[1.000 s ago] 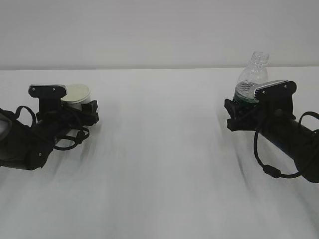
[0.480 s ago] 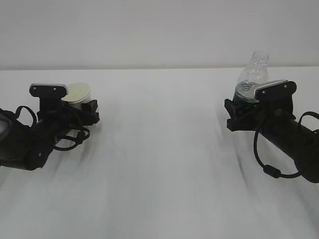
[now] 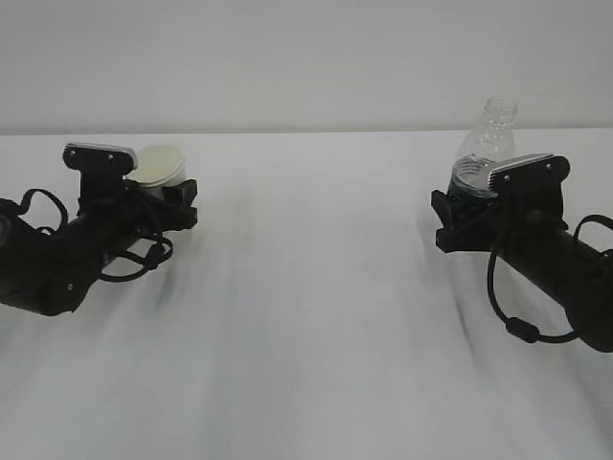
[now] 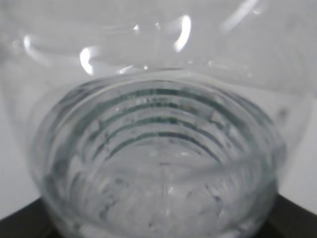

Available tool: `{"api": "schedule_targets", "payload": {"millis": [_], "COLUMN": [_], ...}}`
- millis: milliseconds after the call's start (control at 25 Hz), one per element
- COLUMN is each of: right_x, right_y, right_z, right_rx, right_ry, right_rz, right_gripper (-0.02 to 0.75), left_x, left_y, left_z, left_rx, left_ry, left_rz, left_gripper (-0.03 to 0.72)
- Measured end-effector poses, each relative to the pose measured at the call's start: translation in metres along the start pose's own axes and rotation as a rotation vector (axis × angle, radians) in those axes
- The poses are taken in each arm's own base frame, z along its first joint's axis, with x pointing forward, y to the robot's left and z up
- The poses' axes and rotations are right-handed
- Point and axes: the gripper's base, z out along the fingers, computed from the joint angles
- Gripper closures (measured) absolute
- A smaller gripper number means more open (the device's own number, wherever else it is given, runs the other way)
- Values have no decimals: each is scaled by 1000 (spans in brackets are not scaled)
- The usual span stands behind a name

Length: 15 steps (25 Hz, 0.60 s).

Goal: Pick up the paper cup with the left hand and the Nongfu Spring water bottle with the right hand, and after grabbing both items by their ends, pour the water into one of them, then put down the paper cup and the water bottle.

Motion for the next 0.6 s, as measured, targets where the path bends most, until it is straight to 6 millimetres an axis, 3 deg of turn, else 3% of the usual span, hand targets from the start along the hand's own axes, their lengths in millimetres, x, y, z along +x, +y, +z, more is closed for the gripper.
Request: {"api": "schedule_targets", "payload": {"millis": [280,600], "right_x": [0,0], "right_y": [0,3], "right_z": [0,0], "right_rx": [0,-29], "right_ry": [0,-2], "right_rz": [0,-15], "right_gripper": [246,246], "left_x": [-21,-22], "left_y": [-6,-21], "left_z": [-24,-42], "left_rx": [36,199], "left_ry": [-1,45], "left_rz": [-2,-32], "left_gripper": [197,197]}}
